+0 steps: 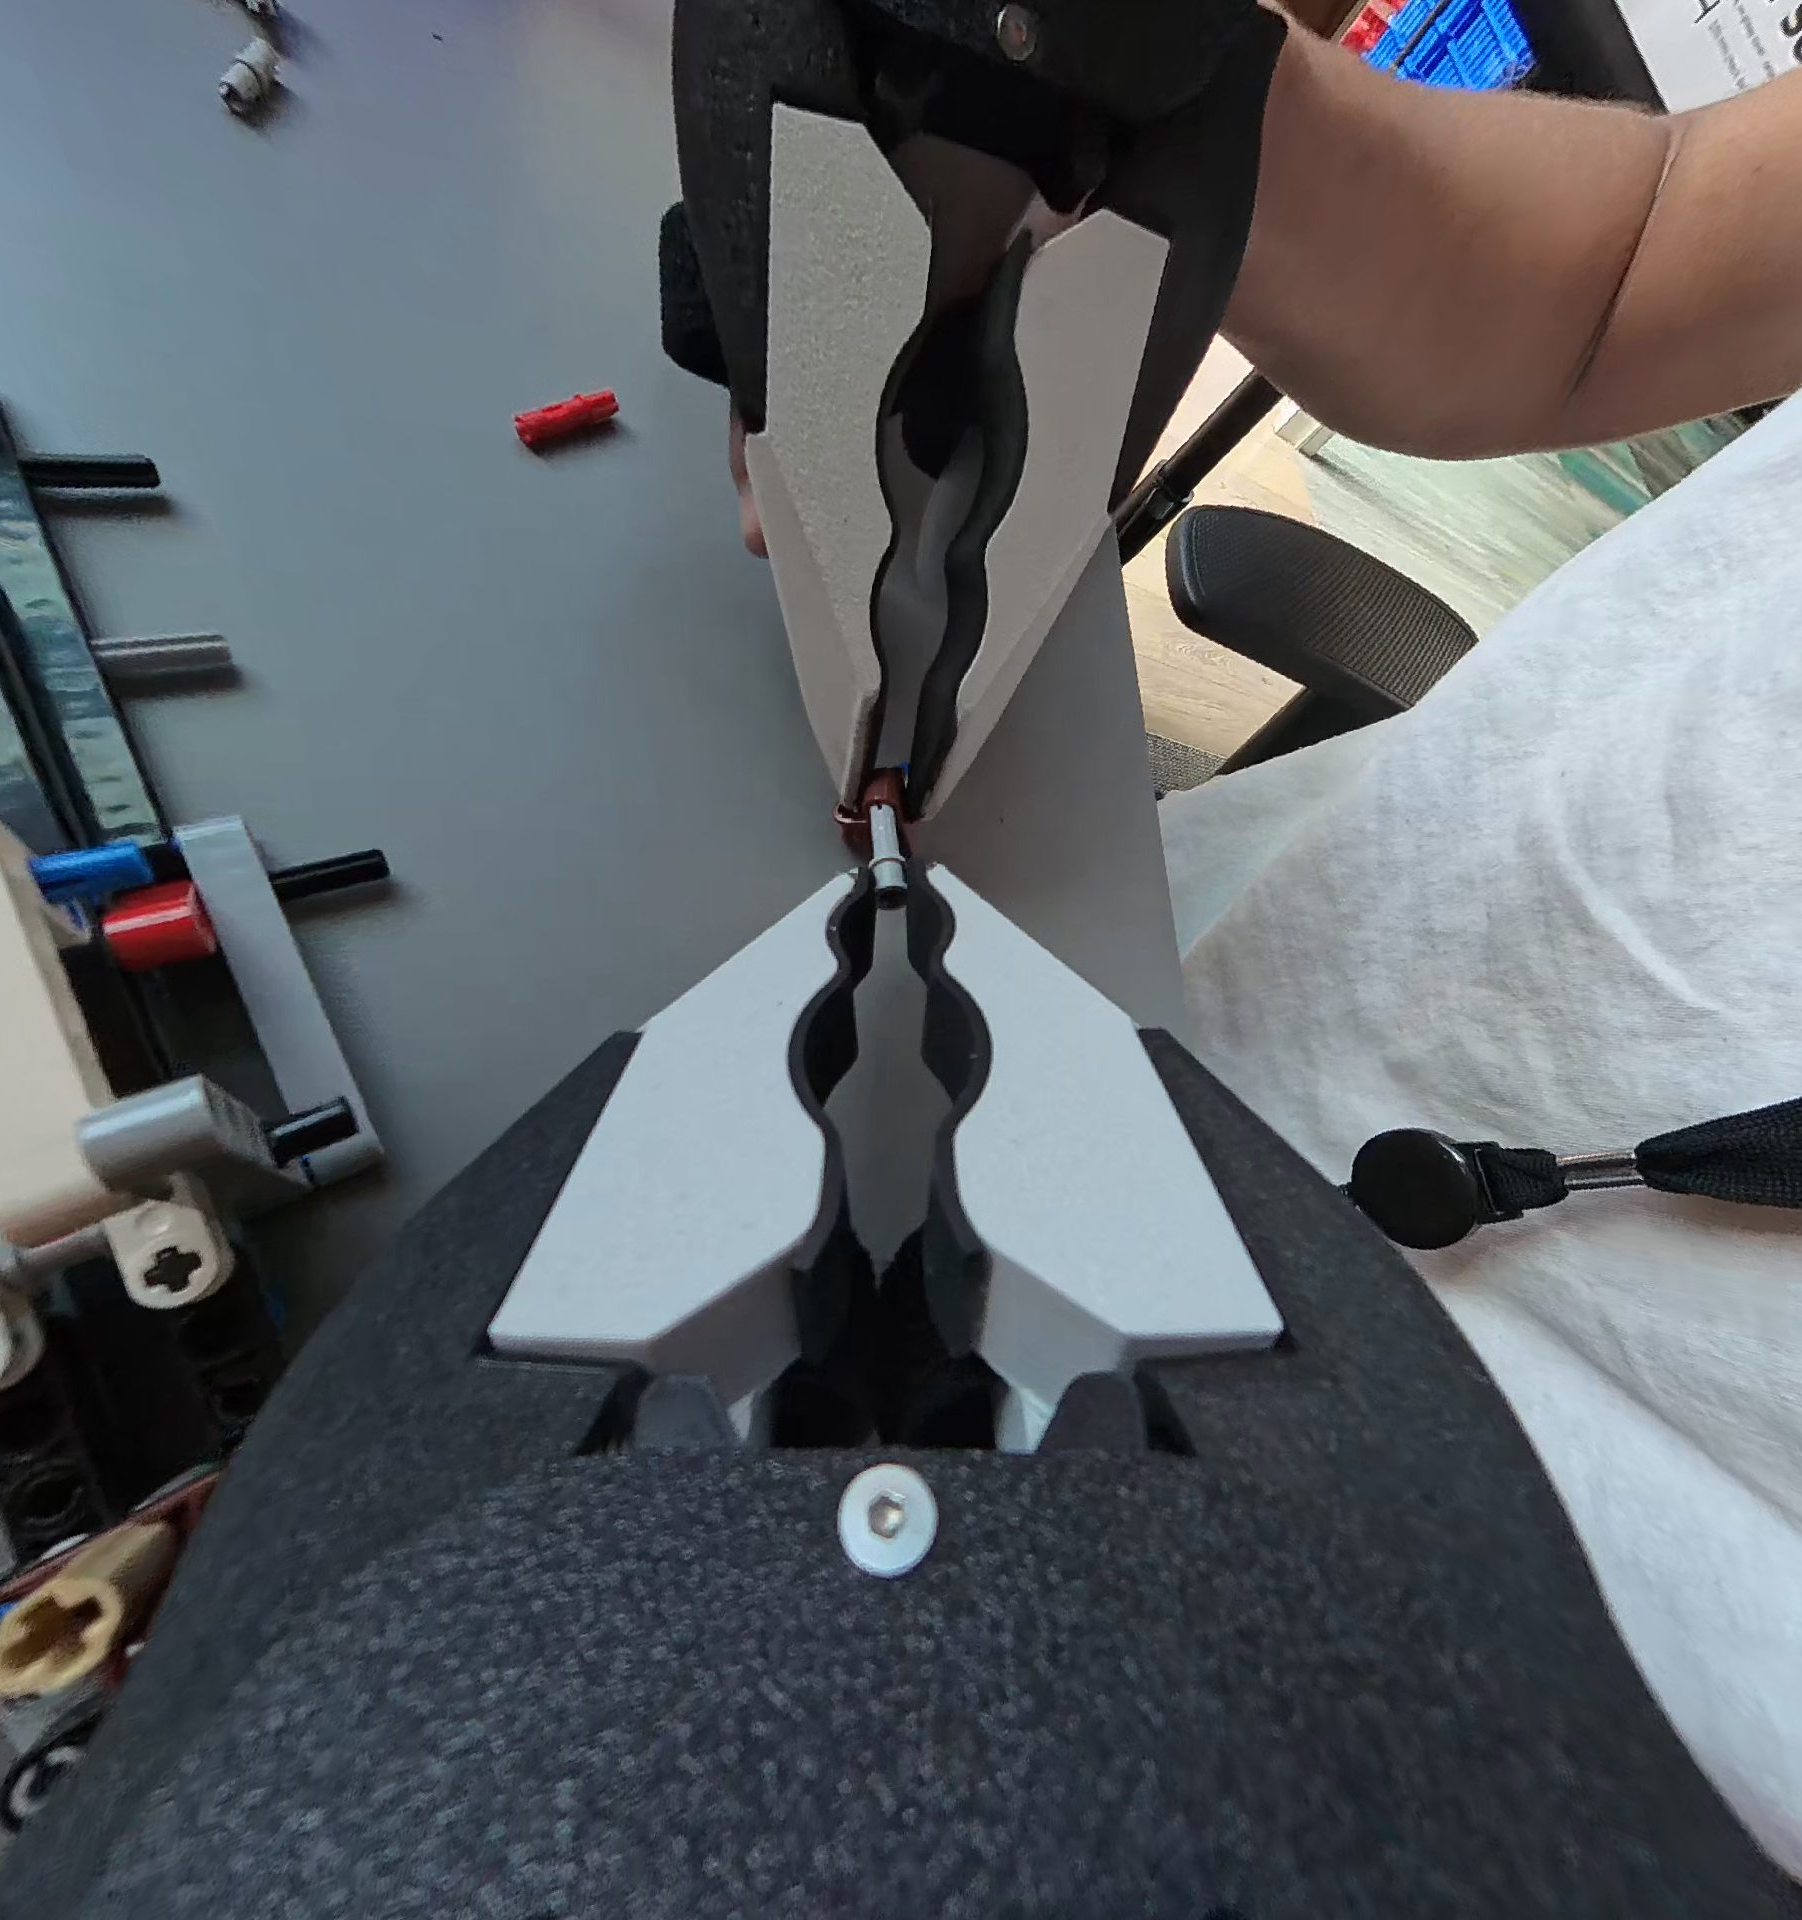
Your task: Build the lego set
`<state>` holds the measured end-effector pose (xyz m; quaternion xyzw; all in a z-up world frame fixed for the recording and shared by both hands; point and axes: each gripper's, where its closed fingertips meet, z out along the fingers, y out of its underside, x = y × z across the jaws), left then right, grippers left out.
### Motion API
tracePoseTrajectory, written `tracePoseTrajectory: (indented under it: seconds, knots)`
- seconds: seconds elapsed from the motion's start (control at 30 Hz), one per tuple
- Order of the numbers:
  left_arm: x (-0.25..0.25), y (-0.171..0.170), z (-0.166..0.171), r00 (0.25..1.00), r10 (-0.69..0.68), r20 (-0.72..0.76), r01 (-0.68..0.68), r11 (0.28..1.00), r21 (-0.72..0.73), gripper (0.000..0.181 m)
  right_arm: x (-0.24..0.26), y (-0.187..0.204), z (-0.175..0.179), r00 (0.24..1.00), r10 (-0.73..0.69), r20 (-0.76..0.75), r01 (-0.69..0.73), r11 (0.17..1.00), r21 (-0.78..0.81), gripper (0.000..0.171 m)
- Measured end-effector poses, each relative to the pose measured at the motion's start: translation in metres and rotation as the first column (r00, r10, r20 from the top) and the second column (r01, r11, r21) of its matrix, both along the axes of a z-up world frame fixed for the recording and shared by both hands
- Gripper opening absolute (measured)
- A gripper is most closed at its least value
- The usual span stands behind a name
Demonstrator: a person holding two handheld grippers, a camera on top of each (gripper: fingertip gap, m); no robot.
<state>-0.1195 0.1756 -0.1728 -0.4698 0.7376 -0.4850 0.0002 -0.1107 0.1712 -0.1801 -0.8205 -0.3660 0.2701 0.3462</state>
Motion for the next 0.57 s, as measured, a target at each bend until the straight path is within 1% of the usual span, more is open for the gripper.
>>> tracePoseTrajectory:
  seconds: [0.4,0.57]
  knots:
    - [0.0002,-0.0017,-0.0026,0.998,-0.064,0.012,0.063,0.997,0.038,0.004,-0.0004,-0.0035,-0.0006,0.999,0.036,-0.039,-0.039,0.997,-0.063,0.007]
    - [-0.0004,-0.0015,-0.0056,0.994,-0.107,0.030,0.104,0.991,0.087,0.004,-0.0011,-0.0044,-0.0008,0.998,0.043,-0.047,-0.047,0.996,-0.077,0.007]
